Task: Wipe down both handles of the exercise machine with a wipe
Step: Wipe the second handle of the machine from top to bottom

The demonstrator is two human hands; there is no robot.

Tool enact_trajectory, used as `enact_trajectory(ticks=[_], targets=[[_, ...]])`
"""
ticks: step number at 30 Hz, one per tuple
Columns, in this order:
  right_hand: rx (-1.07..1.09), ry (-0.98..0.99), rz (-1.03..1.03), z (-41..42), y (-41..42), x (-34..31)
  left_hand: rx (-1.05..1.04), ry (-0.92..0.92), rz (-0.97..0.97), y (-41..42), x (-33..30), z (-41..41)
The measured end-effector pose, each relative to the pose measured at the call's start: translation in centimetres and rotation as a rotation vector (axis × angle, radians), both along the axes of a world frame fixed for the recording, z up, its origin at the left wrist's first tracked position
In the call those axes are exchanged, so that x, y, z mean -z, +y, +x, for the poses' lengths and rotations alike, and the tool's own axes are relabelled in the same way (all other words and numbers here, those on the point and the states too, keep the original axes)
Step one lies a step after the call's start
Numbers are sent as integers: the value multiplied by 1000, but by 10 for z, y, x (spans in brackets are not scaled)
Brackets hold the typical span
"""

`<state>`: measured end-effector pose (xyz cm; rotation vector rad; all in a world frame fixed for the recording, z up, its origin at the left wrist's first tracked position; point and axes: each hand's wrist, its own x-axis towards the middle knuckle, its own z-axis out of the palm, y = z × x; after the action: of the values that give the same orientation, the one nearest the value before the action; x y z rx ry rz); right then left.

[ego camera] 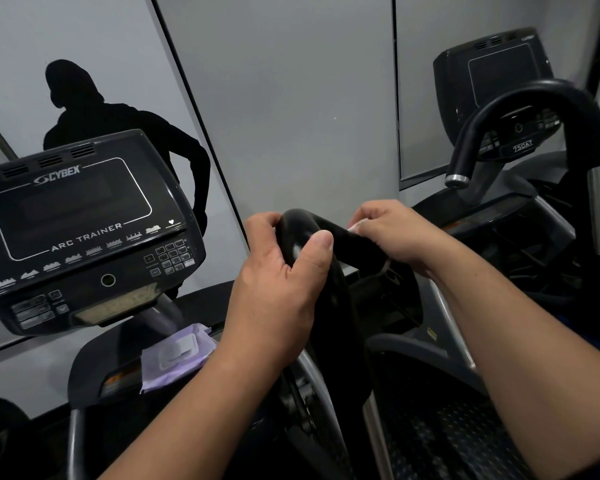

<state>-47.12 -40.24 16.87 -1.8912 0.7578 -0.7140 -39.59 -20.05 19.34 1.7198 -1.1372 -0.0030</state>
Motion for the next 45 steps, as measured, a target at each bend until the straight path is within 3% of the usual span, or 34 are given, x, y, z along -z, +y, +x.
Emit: enact_trajectory(ticks=[12,16,20,24,27,32,36,38,41,42,45], targets=[[-124,126,-77,36,-3,-28,-41,-55,49,1,-1,1],[-109,62,-129,43,2,-39,-36,-40,64,0,-1,1],[-147,179,-110,42,2,-38,-6,-11,37,2,0,0],[-97,92,-116,46,4,-42,-16,-7,29,0,1,2],[-163,208,-107,44,8,-49,-23,-15,25,1,2,2],[-195,22,-111,56,20,-62,-2,-20,10,-1,3,3],[-195,166,-186,48,22,-59,-35,-27,73,1,0,1],[-242,-76,-100,43,37,-66,-29,-27,59,0,-1,2],[-361,-678,311,20,69,-70,1,1,31,-1,-2,1],[-346,-798,376,8,77,-65,11,8,26,0,-2,-2],[-153,-889,383,-19,108,-28,47,40,13,4,-3,-5]])
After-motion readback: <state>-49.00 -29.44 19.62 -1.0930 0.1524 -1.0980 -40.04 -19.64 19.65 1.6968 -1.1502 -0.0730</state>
